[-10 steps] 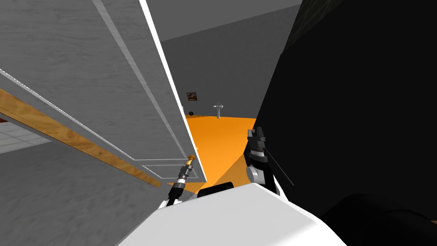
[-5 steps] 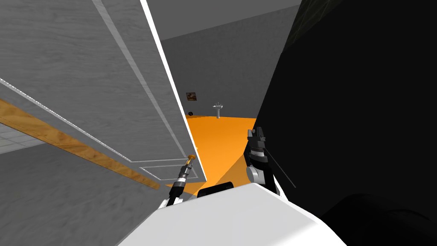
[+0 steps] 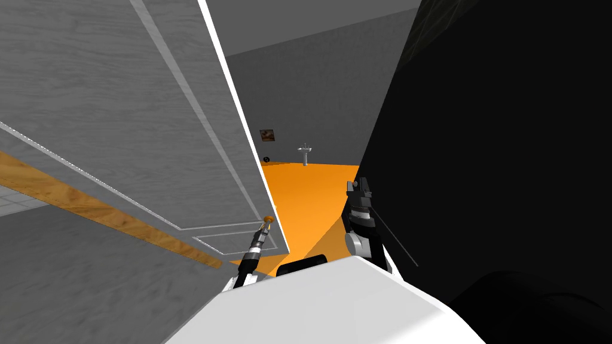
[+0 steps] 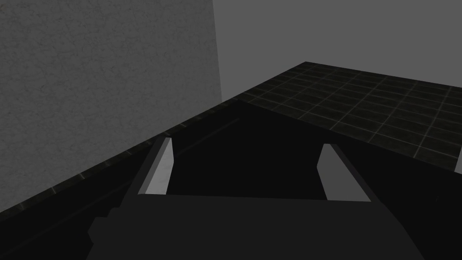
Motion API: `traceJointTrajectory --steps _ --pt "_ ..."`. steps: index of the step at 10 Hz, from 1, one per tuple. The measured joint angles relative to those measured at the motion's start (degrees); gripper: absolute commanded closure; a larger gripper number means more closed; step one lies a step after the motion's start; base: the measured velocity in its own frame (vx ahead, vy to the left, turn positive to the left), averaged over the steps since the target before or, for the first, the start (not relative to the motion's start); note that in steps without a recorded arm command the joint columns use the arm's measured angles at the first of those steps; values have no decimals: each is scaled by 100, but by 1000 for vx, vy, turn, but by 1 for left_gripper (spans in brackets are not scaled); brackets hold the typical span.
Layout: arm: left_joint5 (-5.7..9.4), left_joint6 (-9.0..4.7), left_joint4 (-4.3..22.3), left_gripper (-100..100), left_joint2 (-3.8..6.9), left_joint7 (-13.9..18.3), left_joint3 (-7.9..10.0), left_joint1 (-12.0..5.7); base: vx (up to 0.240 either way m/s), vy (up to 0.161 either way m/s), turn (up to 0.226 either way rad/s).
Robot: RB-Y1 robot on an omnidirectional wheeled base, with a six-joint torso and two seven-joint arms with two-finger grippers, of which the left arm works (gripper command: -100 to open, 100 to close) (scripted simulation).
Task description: Push the door open
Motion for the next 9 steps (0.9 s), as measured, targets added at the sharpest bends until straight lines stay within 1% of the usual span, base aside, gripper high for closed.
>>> traceJointTrajectory --steps 1,2,3,4,5,6,7,8,9 --pt "74 31 -29 100 -1 146 -19 -2 29 4 -7" --pt "107 72 -129 100 -11 264 -41 57 45 -3 -12" --pt "188 64 -66 100 -9 407 -47 9 49 -2 -20" --pt "302 50 -18 100 -7 569 -58 -24 42 7 -8" --pt "350 77 -86 100 -14 710 -76 9 49 9 -3" --pt "451 29 26 100 -7 856 -69 -71 36 9 -5" --pt "507 -9 86 100 0 957 -63 -122 37 15 -14" --pt "598 -31 155 100 7 1094 -67 -179 35 12 5" --pt "648 -16 120 100 12 1201 -66 -176 37 6 -1"
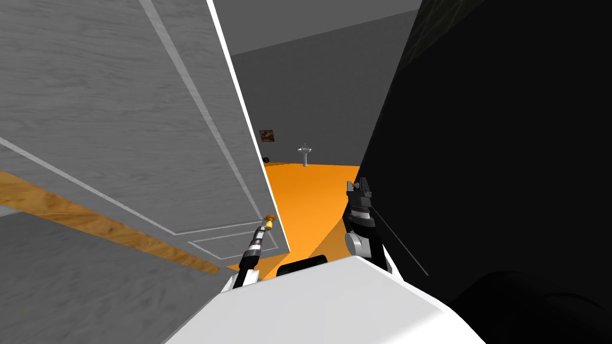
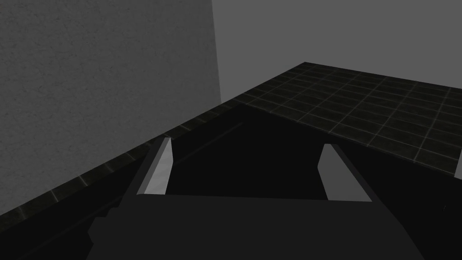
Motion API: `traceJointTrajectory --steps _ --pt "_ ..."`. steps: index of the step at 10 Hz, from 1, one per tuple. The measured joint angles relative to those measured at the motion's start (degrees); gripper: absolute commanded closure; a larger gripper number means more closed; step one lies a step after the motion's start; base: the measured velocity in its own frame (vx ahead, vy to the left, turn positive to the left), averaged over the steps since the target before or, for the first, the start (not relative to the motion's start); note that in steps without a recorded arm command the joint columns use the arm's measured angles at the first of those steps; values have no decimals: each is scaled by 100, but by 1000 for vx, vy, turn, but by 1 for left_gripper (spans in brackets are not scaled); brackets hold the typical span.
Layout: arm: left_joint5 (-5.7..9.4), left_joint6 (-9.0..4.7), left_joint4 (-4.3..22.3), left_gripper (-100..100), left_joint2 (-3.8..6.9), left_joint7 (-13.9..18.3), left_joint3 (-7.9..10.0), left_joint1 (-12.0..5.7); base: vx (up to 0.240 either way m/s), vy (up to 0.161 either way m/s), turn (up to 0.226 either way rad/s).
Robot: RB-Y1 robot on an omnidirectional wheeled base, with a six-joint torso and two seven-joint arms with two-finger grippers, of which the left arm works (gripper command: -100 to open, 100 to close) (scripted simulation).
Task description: Push the door open
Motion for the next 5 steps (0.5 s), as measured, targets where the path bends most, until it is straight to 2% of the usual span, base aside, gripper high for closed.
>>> traceJointTrajectory --steps 1,2,5 --pt "86 31 -59 100 4 152 -12 12 52 16 -14" --pt "210 40 -27 -100 -1 316 -21 -15 -9 -10 6" --pt "169 38 30 -100 67 -48 -13 -40 -65 -32 24"
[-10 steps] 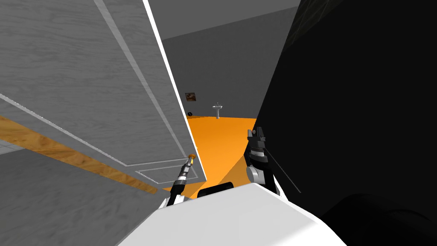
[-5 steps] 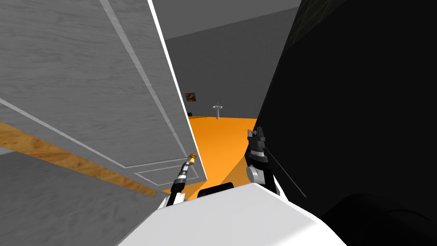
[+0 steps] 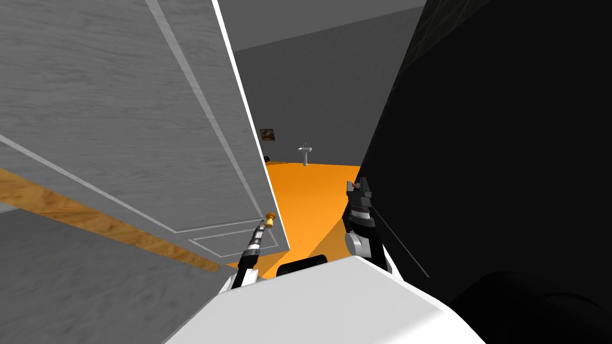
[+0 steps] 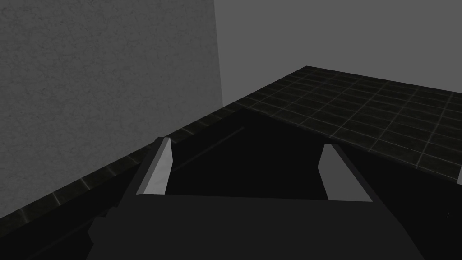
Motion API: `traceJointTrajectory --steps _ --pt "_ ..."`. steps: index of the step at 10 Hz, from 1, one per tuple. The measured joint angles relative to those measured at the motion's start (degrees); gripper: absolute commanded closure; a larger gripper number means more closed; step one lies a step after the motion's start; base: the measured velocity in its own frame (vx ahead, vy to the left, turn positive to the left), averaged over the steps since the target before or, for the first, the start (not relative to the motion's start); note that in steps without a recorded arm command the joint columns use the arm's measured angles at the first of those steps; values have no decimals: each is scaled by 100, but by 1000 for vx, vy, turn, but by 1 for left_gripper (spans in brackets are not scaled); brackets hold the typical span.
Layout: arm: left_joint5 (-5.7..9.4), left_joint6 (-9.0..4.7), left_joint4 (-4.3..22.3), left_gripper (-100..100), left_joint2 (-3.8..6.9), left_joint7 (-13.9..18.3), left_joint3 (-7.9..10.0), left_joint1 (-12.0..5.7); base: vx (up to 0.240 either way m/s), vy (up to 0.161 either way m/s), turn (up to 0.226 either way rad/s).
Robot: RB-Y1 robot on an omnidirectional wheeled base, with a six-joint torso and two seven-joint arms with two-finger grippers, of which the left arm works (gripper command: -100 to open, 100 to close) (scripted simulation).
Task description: Push the door open
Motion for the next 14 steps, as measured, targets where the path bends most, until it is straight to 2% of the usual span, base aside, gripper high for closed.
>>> traceJointTrajectory --steps 14 --pt "-236 -38 389 -100 354 -2102 26 -152 -53 -36 17"
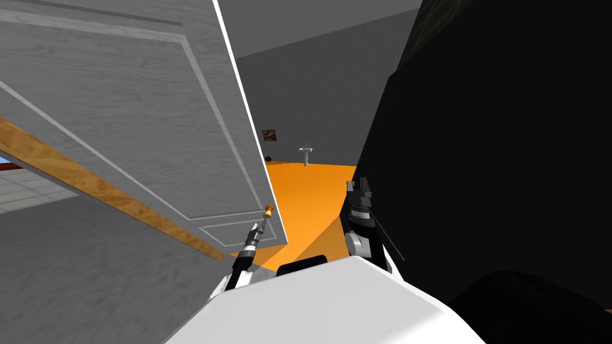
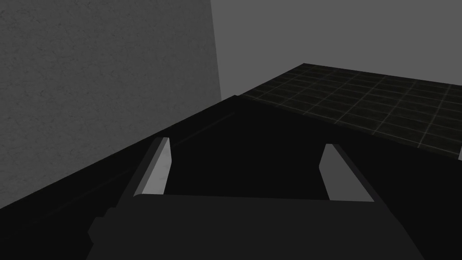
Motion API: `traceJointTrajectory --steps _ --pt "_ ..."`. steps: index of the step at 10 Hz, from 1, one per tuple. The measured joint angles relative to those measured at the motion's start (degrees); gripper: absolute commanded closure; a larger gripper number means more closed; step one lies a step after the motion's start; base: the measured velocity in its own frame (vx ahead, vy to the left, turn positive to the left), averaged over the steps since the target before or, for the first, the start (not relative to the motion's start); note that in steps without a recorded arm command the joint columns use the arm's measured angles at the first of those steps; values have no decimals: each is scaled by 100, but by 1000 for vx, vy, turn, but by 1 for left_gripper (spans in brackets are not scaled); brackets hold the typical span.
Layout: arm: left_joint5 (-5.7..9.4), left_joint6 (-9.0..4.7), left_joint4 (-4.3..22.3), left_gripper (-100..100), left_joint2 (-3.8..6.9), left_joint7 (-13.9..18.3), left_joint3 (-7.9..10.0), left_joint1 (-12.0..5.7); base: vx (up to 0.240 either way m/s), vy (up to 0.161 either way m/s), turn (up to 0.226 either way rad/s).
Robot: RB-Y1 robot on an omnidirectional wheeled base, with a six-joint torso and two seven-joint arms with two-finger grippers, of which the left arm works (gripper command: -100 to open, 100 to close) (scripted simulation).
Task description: Push the door open
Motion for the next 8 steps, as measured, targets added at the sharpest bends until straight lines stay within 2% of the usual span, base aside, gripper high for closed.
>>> traceJointTrajectory --steps 8 --pt "-134 24 129 -100 194 -1147 9 -50 -52 -31 16"
